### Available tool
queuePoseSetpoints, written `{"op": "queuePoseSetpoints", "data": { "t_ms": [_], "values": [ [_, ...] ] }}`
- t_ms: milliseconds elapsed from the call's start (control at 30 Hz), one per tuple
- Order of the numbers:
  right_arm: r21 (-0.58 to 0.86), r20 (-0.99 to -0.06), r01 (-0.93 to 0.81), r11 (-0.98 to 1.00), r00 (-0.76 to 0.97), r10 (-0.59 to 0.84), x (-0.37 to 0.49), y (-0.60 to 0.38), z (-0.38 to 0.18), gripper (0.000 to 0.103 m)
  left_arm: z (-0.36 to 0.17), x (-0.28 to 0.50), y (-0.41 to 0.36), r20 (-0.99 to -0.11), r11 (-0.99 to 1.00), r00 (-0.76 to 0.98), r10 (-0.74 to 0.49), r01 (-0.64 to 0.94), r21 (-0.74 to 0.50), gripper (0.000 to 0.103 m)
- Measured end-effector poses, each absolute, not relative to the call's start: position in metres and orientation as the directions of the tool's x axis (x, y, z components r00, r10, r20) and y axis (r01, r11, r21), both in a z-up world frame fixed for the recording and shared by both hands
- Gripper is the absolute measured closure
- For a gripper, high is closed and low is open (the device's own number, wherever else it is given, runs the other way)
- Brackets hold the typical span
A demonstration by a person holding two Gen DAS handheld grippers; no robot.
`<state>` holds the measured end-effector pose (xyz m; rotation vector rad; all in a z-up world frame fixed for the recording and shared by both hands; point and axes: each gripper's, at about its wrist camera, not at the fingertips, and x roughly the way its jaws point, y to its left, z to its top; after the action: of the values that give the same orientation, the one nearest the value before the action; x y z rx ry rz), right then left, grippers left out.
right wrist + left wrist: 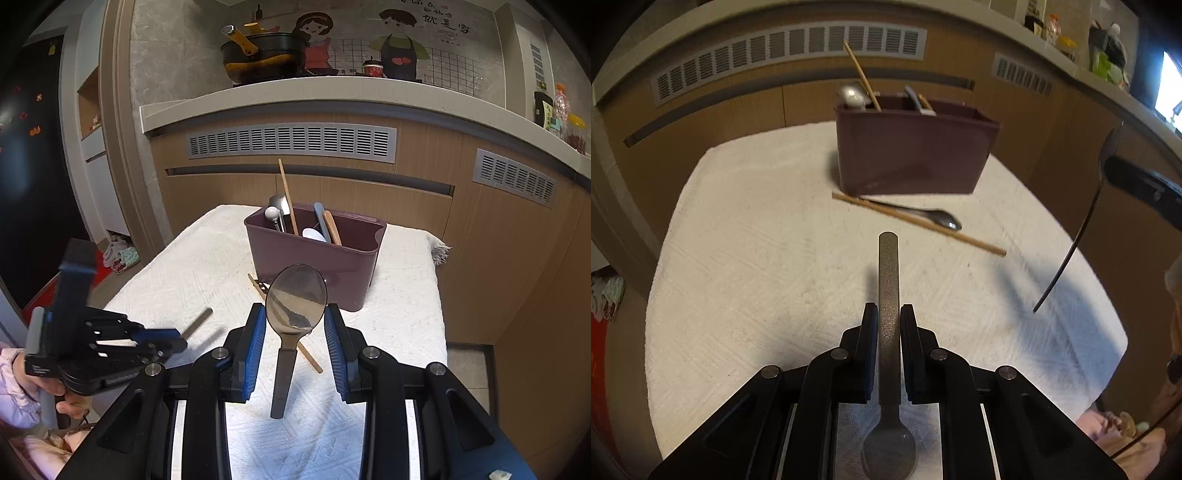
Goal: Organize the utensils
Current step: 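Lift both spoons over the caddy and open both tools to release them inside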
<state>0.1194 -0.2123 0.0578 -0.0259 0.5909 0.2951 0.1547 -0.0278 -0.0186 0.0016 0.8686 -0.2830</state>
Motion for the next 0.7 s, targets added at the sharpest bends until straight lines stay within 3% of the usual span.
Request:
{"op": "queuePoseSetpoints", "data": {
  "t_ms": [267, 400, 567, 700],
  "values": [
    [0.057, -0.544, -0.290, 0.955, 0.793, 0.274, 0.120, -0.208, 0.061, 0.073, 0.023, 0.154, -0.016, -0.649, 0.960, 0.709, -0.276, 0.235, -0.152, 0.091],
    [0.079, -0.516, -0.305, 0.949, 0.802, 0.301, 0.127, -0.213, 0.081, 0.073, 0.066, 0.167, -0.020, -0.554, 0.948, 0.769, -0.318, 0.268, -0.172, 0.091],
    [-0.013, -0.381, -0.286, 0.958, 0.887, 0.260, 0.143, -0.220, 0.151, 0.073, 0.157, 0.198, -0.030, -0.306, 0.913, 0.861, -0.405, 0.367, -0.177, 0.091],
    [-0.043, -0.285, -0.257, 0.966, 0.930, 0.234, 0.162, -0.227, 0.194, 0.073, 0.196, 0.223, -0.035, -0.129, 0.889, 0.886, -0.445, 0.419, -0.182, 0.091]
  ]
}}
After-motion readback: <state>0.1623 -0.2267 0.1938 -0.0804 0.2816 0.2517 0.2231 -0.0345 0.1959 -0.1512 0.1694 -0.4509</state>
